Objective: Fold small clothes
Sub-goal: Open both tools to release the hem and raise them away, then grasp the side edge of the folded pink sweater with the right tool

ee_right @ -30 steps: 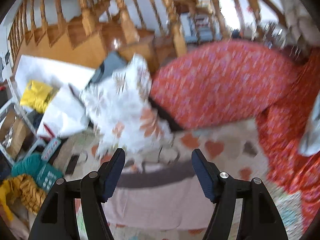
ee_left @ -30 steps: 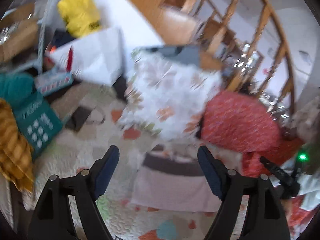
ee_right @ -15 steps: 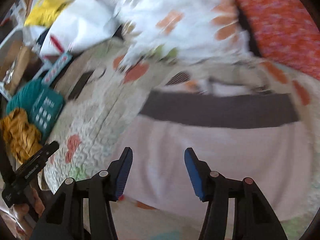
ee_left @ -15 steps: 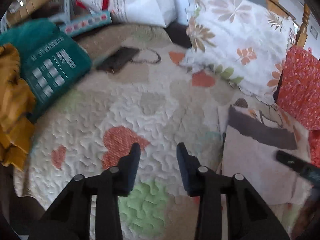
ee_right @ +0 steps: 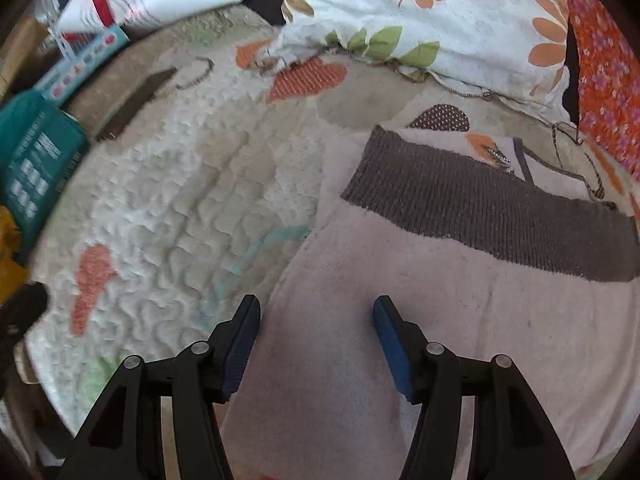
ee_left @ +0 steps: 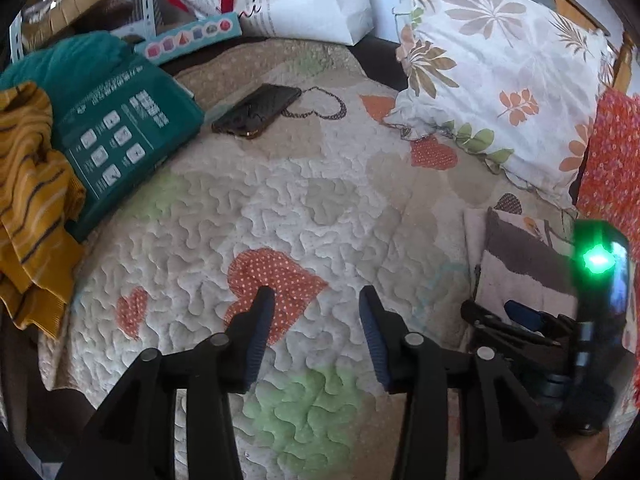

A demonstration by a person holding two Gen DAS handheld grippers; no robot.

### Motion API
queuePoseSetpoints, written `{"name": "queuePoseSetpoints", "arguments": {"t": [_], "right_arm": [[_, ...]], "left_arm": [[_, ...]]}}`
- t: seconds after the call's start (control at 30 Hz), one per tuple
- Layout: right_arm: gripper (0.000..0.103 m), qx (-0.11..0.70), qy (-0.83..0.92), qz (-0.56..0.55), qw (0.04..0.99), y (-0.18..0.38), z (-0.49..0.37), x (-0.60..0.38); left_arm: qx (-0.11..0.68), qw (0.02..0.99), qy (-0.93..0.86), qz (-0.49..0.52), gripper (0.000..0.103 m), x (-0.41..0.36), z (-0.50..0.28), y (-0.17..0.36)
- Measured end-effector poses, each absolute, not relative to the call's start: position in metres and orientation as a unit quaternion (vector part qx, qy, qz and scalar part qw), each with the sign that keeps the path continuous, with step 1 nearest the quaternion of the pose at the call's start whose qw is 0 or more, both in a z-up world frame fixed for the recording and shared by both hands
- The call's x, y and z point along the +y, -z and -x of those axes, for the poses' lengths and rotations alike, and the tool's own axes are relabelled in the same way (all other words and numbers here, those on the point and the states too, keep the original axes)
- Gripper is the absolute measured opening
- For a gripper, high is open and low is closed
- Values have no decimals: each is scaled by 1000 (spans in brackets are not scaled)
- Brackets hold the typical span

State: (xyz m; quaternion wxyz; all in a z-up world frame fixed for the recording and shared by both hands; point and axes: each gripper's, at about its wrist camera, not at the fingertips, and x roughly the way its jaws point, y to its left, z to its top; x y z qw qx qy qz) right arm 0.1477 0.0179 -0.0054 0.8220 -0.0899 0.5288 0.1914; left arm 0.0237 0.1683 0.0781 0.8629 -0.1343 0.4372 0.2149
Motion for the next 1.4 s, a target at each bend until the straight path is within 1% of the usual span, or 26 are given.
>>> {"name": "queuePoseSetpoints", "arguments": {"t": [0.13, 0.27, 0.6, 0.67, 0.7, 0.73, 0.77, 0.87, 0.9, 1.03, 1.13, 1.27, 1.4], "right_arm": [[64, 518, -174, 136, 827, 11, -145, 27], [63, 501, -164, 197, 827, 16, -136, 39], [63, 497, -156, 195, 831, 18, -139, 41], [62, 496, -154, 193, 833, 18, -139, 42], [59, 493, -151, 193, 835, 18, -139, 41], [49, 487, -146, 196, 838, 17, -137, 41], [34, 483, -140, 201, 841, 17, -134, 41], [22, 470, -134, 204, 848, 15, -131, 38], [21, 469, -136, 200, 849, 14, -131, 36], [18, 480, -155, 138, 852, -2, -137, 18], [18, 480, -173, 66, 858, -25, -146, -11], [17, 458, -173, -27, 871, -55, -159, -77], [17, 431, -148, -100, 884, -75, -165, -171]], "left_arm": [[426, 868, -229, 113, 51, 164, -21, -84], [422, 870, -232, 110, 52, 165, -19, -85], [426, 865, -232, 125, 53, 169, -18, -83], [428, 865, -229, 129, 54, 169, -18, -82], [430, 864, -227, 133, 55, 170, -18, -82], [431, 863, -224, 137, 55, 170, -18, -81], [433, 862, -222, 140, 55, 171, -18, -80], [434, 861, -220, 150, 55, 174, -19, -80], [433, 861, -220, 154, 55, 176, -18, -81], [426, 862, -224, 160, 56, 177, -16, -84], [426, 862, -227, 157, 56, 173, -19, -83], [435, 861, -218, 150, 56, 158, -27, -78], [447, 861, -203, 131, 56, 128, -39, -70]]}}
